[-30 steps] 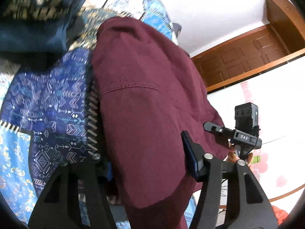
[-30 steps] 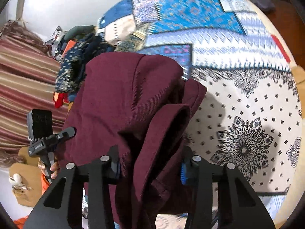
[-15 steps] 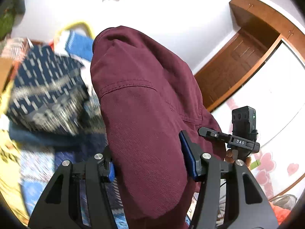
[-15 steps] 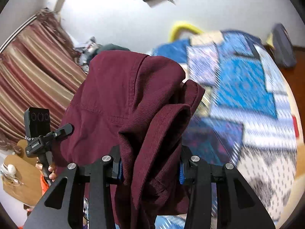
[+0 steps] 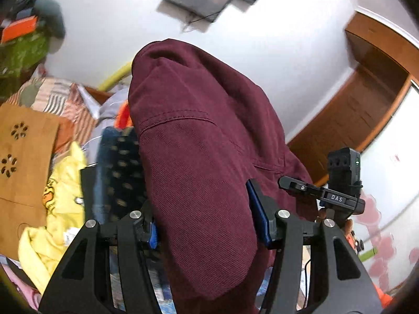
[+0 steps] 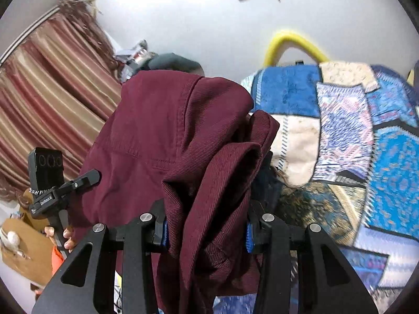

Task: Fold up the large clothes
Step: 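Grasp the folded bundle with the right gripper and lift it, then place the bundle on top of the clothes stack with the right gripper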

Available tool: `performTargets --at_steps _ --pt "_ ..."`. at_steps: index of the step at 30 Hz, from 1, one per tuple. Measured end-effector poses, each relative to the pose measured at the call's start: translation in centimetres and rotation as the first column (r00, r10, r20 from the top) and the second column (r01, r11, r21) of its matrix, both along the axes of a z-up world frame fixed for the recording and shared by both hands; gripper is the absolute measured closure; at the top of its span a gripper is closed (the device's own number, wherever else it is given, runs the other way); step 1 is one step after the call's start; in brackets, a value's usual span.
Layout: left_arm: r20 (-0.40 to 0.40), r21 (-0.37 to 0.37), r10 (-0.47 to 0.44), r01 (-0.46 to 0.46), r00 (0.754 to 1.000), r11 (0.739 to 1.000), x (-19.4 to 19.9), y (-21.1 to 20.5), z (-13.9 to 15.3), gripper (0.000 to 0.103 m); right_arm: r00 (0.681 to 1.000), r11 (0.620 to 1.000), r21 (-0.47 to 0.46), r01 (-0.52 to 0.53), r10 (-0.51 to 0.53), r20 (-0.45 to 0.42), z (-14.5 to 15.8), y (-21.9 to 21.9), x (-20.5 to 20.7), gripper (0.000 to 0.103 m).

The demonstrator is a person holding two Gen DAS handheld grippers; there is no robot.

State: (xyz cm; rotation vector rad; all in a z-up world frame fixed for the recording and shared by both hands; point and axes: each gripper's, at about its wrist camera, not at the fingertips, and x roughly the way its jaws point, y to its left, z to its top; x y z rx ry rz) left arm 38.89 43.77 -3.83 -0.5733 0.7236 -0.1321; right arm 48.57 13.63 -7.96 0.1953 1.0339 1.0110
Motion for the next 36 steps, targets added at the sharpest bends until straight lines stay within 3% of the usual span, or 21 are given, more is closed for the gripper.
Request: performTargets --at_steps 3,6,9,12,16,19,24,31,36 --pt "-0.096 -0.017 0.053 -0.055 0.994 0.998 2.1 3.0 -4.7 0.047 0.997 0.998 -0.067 0.001 -0.007 -0.077 -4.8 3.1 2.4 0.065" --pt "-0.168 0.033 0.093 -0.089 0.981 0.995 2.8 4.1 -9.3 0.045 0.995 0.988 -0.151 0.013 -0.027 -0.095 -8.6 4.6 3.5 0.057" --pt "-0.169 0.046 0.085 -0.078 0.982 0.996 2.4 4.2 -10.2 0.038 0.992 0.988 -0.152 0.014 -0.033 -0.119 -9.9 3.7 4.4 0.045" --pt "-0.184 0.107 0.087 -0.068 0.979 0.992 2.1 3.2 -9.6 0.034 0.995 0.978 -0.206 0.010 -0.031 -0.097 -8.9 3.0 3.7 0.043" --pt "-0.209 0.176 0.141 -0.105 0.968 0.979 1.7 2.1 -8.1 0.034 0.996 0.946 -0.318 0.065 -0.041 0.081 -4.3 1.6 0.8 0.041" --pt "-0.210 0.219 0.201 -0.154 0.957 0.964 0.5 1.4 -6.9 0.034 0.984 0.943 -0.319 0.095 -0.041 0.172 -1.4 -0.1 -1.2 0.041" --pt "-0.113 0.355 0.221 -0.168 0.969 0.919 -3.8 -2.9 -2.2 0.034 0.965 0.973 -0.198 0.118 -0.065 0.255 2.6 -3.6 -5.0 0.041" --pt "0.085 0.435 0.169 -0.190 0.982 0.880 -11.8 -10.9 4.4 0.034 0.913 0.993 -0.010 0.115 -0.101 0.394 8.1 -7.3 -12.7 0.041" --pt "0.273 0.532 0.115 -0.250 0.955 0.809 -19.0 -18.0 9.0 0.034 0.845 0.985 0.121 0.120 -0.165 0.508 11.0 -10.1 -18.6 0.041"
